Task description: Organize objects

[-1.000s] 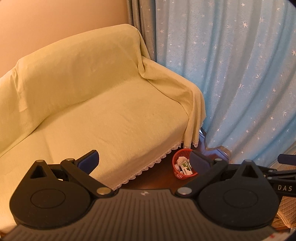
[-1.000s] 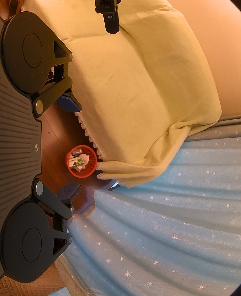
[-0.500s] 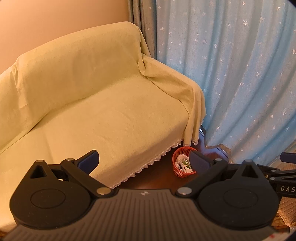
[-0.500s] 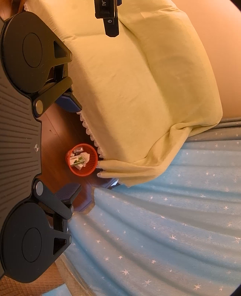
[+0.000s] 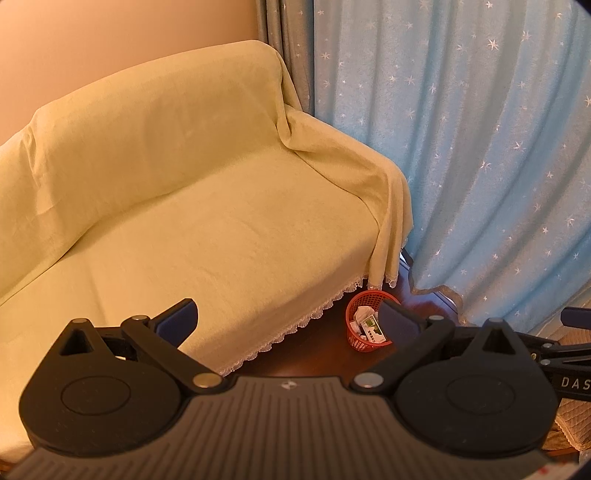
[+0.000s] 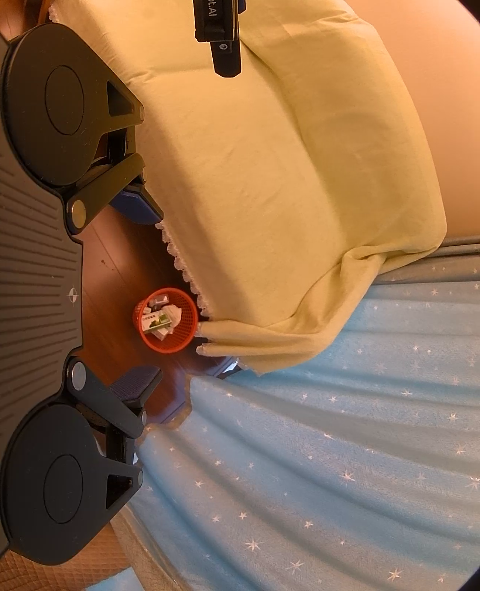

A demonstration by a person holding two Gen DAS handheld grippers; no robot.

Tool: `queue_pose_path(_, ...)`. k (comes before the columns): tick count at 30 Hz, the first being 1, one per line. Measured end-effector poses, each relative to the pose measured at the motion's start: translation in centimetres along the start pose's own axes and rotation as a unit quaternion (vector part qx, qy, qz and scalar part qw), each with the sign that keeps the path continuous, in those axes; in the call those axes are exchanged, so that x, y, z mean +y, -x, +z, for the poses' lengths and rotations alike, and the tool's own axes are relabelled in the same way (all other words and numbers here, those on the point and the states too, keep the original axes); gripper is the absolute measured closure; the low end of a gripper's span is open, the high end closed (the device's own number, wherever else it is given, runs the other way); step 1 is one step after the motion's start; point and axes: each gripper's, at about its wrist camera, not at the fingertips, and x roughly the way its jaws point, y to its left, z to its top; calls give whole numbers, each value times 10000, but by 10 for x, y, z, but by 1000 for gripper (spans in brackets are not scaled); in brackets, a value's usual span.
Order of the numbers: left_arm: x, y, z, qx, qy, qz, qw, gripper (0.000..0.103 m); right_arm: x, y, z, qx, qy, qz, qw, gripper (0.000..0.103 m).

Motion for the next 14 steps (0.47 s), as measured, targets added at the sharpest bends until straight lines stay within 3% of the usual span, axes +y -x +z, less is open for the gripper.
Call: queue_pose_path(14,4,-1,-2,-44,49,-60,10000,1,0,0,-4,26,9,7,10000,22)
